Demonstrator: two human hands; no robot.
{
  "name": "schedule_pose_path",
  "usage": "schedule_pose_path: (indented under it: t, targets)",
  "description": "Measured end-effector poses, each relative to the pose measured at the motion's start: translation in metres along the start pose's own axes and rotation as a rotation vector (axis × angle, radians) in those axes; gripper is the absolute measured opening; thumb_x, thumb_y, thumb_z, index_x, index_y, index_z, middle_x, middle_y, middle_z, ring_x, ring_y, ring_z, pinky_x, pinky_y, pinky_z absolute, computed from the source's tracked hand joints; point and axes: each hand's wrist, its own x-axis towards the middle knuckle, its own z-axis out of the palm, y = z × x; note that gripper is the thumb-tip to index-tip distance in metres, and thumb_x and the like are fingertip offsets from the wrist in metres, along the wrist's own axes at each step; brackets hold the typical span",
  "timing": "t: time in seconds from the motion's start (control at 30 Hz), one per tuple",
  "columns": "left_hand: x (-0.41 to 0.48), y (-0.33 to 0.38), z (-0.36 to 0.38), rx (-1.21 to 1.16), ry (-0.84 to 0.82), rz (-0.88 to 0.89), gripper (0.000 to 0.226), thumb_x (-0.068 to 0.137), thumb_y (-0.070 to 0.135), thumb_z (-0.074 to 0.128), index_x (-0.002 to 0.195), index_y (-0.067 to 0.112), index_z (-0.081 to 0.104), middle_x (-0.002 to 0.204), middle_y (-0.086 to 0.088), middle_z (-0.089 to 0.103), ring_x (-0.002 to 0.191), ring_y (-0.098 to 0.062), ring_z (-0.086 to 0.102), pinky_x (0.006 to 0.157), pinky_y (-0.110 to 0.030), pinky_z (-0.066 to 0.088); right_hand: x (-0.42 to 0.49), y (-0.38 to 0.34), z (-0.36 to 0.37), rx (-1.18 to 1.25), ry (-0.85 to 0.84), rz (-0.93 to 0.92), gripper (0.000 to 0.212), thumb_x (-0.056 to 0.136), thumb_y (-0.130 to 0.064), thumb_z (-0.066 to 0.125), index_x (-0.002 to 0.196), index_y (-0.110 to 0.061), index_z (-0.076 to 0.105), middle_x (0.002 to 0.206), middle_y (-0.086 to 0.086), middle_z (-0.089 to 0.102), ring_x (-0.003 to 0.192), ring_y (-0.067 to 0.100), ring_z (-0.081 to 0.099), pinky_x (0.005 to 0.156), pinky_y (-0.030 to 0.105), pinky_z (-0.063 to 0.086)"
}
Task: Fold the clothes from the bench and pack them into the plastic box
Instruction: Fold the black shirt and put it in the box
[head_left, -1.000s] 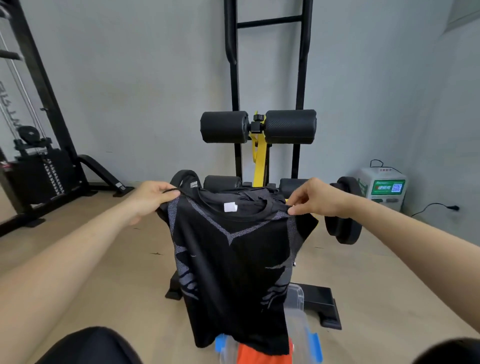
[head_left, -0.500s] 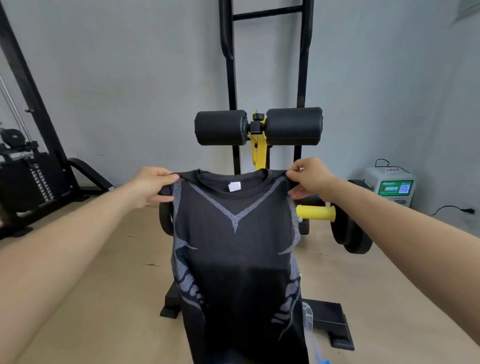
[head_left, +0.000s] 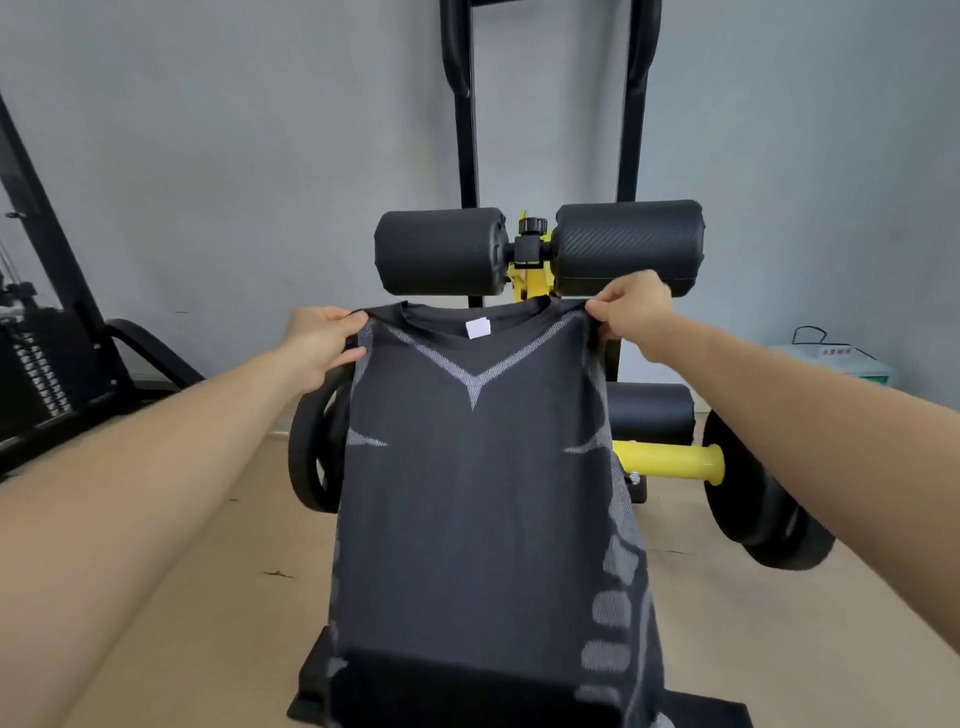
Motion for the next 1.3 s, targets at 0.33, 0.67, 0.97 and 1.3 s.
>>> schedule_pose_path:
  t: [0.33, 0.67, 0.97, 1.3]
  targets:
    - [0.027, -0.042, 0.035, -0.017, 0.018, 0.010, 0.020, 0.095, 0.018, 0.068, 0.112, 0.008, 0.064, 0.100, 0.002, 0.062, 0.096, -0.015, 0.063, 0.098, -0.028, 0.053, 0.032, 0.032, 0.040, -0.063, 0.047, -0.084, 0.007, 0.087, -0.020, 0.071, 0.082, -0.016, 0.073, 0.075, -0.004, 0.065, 0.080, 0.017, 0.059, 0.073, 0.028, 0.048]
    - [-0.047, -0.076, -0.012, 0.123, -0.187, 0.093, 0.009, 0.095, 0.011, 0.066, 0.090, 0.015, 0.072, 0.086, 0.005, 0.072, 0.090, -0.007, 0.067, 0.091, -0.020, 0.056, -0.043, 0.075, -0.004, -0.057, -0.133, -0.179, 0.014, 0.078, -0.009, 0.082, 0.074, -0.018, 0.072, 0.074, -0.002, 0.070, 0.069, 0.011, 0.064, 0.065, 0.014, 0.050]
    - [-0.128, -0.088, -0.037, 0.692, -0.180, 0.104, 0.016, 0.084, 0.018, 0.067, 0.074, 0.026, 0.076, 0.081, 0.011, 0.074, 0.088, -0.016, 0.067, 0.083, -0.035, 0.053, -0.127, 0.085, -0.029, -0.441, -0.424, -0.284, 0.009, 0.077, -0.017, 0.079, 0.080, -0.025, 0.076, 0.085, -0.011, 0.072, 0.079, 0.006, 0.067, 0.074, 0.021, 0.051]
    - [-0.261, -0.076, 0.019, 0.734, -0.451, 0.523, 0.016, 0.086, 0.026, 0.071, 0.098, 0.036, 0.071, 0.107, 0.021, 0.065, 0.109, -0.004, 0.052, 0.092, -0.027, 0.040, -0.242, 0.119, -0.065, -0.044, -0.504, 0.161, 0.008, 0.085, -0.015, 0.074, 0.091, -0.012, 0.069, 0.077, -0.002, 0.066, 0.066, 0.011, 0.061, 0.065, 0.030, 0.054]
